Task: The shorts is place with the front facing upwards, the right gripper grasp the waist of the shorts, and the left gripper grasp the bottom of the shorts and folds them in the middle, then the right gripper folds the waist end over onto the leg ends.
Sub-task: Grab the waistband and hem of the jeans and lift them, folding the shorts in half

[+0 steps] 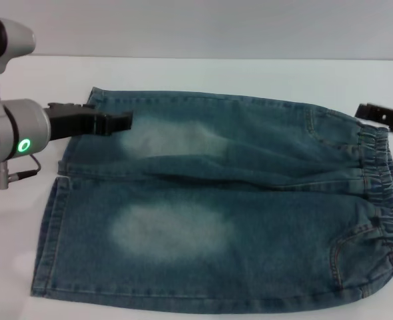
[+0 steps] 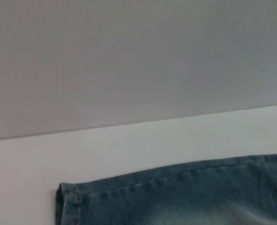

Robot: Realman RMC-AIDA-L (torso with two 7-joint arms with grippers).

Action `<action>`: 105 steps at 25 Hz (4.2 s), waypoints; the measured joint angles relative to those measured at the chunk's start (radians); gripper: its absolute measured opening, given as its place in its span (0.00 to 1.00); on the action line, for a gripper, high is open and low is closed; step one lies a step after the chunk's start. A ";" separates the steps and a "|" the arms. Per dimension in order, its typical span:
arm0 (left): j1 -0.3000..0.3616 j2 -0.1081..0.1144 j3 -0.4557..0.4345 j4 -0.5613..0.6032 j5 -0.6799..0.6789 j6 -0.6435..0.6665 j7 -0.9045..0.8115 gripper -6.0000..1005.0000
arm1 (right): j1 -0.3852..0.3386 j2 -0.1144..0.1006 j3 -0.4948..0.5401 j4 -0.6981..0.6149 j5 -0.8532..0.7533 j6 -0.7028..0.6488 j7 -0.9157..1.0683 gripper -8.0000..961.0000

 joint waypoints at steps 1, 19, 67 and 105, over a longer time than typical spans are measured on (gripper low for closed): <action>0.000 0.000 0.000 0.000 0.000 0.000 0.000 0.73 | -0.001 0.010 0.037 -0.021 0.056 0.032 -0.050 0.84; 0.006 -0.002 -0.027 -0.173 0.214 -0.485 -0.113 0.70 | -0.099 0.013 0.157 -0.085 0.244 0.177 -0.139 0.84; -0.054 -0.003 0.121 -0.191 0.394 -0.905 -0.389 0.63 | -0.078 0.013 0.253 -0.175 0.227 0.220 -0.235 0.84; -0.092 -0.002 0.114 -0.277 0.389 -0.961 -0.382 0.01 | -0.083 0.017 0.301 -0.209 0.229 0.306 -0.240 0.84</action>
